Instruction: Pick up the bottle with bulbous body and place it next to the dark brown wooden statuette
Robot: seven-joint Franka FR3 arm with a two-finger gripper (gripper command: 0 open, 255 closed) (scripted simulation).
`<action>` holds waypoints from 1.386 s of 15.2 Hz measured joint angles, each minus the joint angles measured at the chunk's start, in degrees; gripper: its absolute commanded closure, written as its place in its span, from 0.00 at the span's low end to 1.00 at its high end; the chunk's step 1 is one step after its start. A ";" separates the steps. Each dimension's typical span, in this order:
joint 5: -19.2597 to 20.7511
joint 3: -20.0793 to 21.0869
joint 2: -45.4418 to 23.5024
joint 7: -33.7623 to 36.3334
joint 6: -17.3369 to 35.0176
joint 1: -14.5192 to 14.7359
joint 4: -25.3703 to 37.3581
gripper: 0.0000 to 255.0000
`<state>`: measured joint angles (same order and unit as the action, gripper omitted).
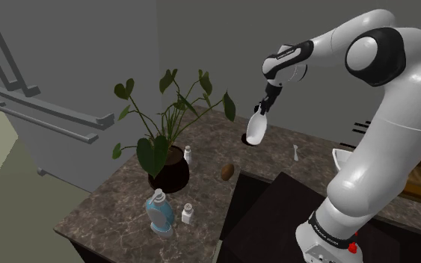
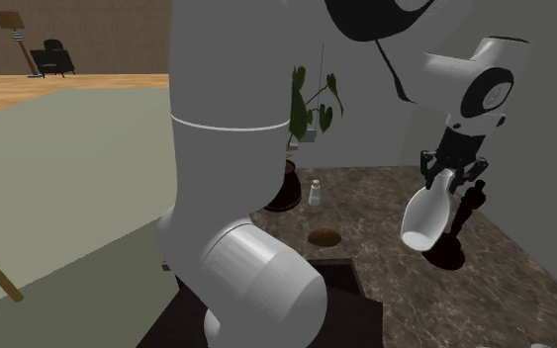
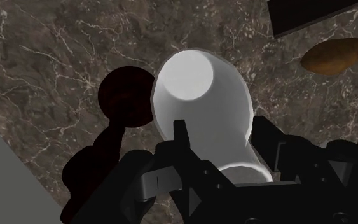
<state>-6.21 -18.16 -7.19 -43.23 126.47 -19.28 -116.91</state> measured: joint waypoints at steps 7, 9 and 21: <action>-1.36 0.28 -2.42 -1.04 4.78 -0.16 -2.52 1.00; -1.82 0.43 -3.29 -1.31 6.07 -0.18 -3.01 1.00; -3.53 0.87 -6.24 -2.75 10.09 -0.61 -4.27 1.00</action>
<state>-9.74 -17.28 -13.43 -45.98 136.56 -19.89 -121.18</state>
